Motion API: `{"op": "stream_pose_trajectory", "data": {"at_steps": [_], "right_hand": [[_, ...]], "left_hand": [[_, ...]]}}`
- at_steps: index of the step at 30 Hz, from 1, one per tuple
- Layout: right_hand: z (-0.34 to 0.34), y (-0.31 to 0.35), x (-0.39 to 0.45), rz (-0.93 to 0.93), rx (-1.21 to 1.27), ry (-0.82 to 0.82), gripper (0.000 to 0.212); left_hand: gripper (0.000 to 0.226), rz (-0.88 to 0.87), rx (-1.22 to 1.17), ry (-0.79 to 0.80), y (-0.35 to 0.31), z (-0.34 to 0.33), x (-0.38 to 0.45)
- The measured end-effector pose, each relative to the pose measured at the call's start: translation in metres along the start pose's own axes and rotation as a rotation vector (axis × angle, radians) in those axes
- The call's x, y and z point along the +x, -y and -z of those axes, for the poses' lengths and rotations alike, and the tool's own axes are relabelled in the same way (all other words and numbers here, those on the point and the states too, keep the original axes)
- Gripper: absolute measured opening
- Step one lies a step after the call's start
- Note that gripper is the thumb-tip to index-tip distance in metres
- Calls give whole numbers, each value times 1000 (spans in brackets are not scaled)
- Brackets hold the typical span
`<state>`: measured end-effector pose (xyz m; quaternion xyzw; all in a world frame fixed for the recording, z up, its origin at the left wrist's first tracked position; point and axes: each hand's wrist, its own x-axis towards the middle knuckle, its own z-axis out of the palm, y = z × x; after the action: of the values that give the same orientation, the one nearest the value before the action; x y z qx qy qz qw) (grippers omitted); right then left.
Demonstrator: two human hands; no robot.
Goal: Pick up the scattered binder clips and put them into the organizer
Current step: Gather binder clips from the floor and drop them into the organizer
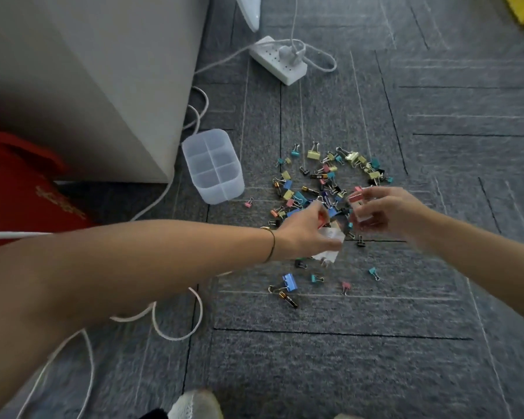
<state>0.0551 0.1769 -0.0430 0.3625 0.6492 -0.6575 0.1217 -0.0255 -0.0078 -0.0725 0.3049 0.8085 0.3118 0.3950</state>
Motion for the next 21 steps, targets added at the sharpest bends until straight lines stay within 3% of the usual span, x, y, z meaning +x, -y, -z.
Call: {"op": "stream_pose_trajectory", "data": {"at_steps": [4, 8, 13, 18, 21], "right_hand": [[-37, 21, 21, 30, -10, 50, 2], [-84, 45, 41, 75, -192, 90, 5], [-146, 62, 73, 167, -396, 87, 23], [-192, 68, 108, 235, -589, -102, 31], [-208, 71, 116, 227, -641, -98, 46]], "left_hand": [[37, 106, -196, -163, 24, 52, -4], [22, 203, -373, -371, 53, 107, -13], [26, 339, -480, -597, 90, 170, -29], [24, 346, -315, -603, 118, 206, -36], [31, 345, -237, -553, 119, 212, -32]]}}
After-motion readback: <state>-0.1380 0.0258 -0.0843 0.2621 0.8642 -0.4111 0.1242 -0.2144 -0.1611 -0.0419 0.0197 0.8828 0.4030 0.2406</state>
